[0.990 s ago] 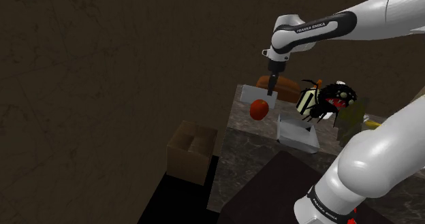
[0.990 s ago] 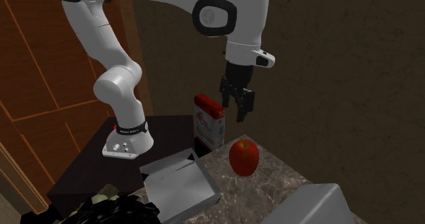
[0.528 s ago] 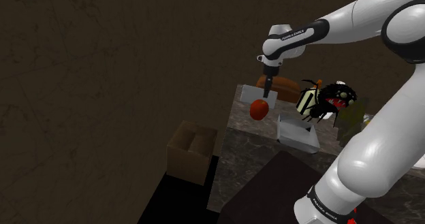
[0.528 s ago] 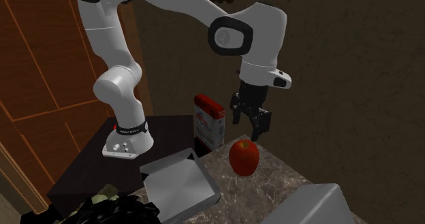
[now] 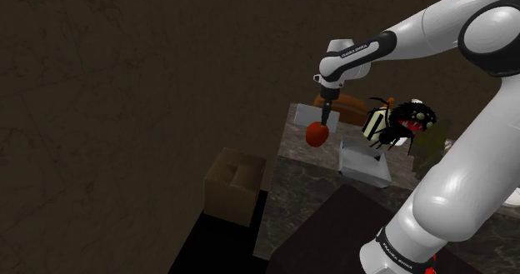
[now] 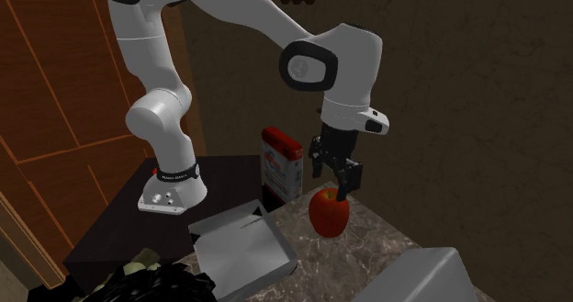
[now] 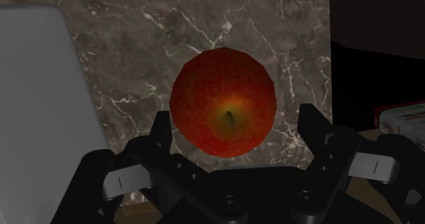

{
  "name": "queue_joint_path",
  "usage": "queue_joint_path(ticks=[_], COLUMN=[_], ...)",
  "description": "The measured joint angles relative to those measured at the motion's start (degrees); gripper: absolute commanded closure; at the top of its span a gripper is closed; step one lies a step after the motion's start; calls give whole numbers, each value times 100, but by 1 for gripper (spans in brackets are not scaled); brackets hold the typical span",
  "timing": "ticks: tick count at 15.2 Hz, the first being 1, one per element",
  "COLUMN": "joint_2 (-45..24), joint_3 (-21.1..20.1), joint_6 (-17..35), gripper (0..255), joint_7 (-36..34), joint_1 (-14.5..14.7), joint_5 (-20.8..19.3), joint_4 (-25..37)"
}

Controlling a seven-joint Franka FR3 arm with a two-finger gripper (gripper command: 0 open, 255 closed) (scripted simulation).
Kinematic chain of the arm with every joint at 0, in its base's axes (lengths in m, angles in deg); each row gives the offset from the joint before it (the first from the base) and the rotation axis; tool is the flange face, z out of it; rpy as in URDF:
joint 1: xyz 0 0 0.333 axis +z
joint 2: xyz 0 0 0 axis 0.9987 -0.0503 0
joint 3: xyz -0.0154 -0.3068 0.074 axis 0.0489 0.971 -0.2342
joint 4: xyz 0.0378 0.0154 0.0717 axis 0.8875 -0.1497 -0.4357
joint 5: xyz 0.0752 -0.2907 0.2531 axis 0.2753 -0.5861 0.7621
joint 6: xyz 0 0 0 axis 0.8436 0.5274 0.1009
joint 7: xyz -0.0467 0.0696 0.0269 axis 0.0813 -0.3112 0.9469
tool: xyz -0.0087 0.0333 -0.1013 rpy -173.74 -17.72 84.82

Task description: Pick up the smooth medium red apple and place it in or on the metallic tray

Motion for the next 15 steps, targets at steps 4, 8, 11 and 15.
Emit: queue_joint_path(ticks=[4,8,11,15], joint_2=[-4,-4,-4,17], joint_3=[0,0,0,-2], joint_6=[8,8,7,-30], gripper=[255,255,255,255], joint_7=[0,0,0,-3], joint_1=[0,0,0,1], joint_5=[2,2,2,-5], joint_4=[-3,-3,-3,14])
